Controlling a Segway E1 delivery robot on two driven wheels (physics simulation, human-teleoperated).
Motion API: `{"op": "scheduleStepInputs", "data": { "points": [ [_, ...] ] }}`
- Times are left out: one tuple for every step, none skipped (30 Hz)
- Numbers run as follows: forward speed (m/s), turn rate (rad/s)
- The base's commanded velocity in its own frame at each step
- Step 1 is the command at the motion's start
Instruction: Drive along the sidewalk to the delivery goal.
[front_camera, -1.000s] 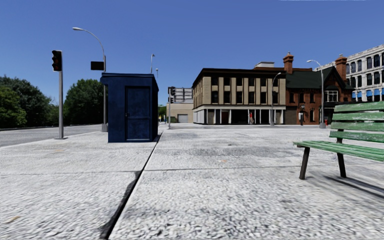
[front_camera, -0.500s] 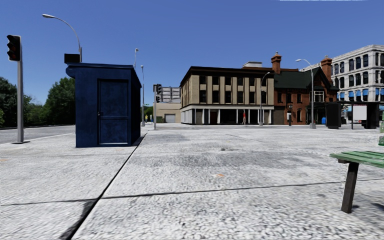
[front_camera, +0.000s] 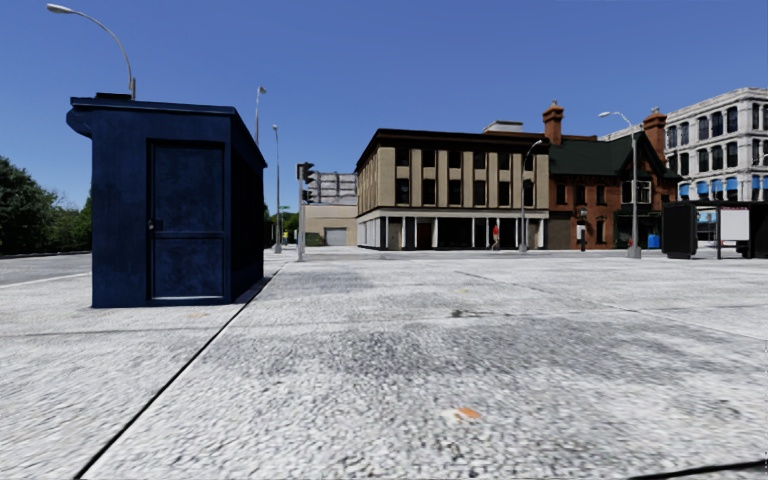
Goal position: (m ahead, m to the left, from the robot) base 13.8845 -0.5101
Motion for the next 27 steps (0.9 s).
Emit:
{"op": "scheduleStepInputs", "data": {
  "points": [
    [2.00, 0.00],
    [2.00, 0.00],
    [2.00, 0.00],
    [2.00, 0.00],
    [2.00, 0.00],
    [2.00, 0.00],
    [2.00, 0.00],
    [2.00, 0.00],
    [2.00, 0.00],
    [2.00, 0.00],
    [2.00, 0.00],
    [2.00, 0.00],
    [2.00, 0.00],
    [2.00, 0.00],
    [2.00, 0.00],
    [2.00, 0.00],
    [2.00, 0.00],
    [2.00, 0.00],
    [2.00, 0.00],
    [2.00, 0.00],
    [2.00, 0.00],
    [2.00, 0.00],
    [2.00, 0.00],
    [2.00, 0.00],
    [2.00, 0.00],
    [2.00, 0.00],
    [2.00, 0.00]
  ]
}}
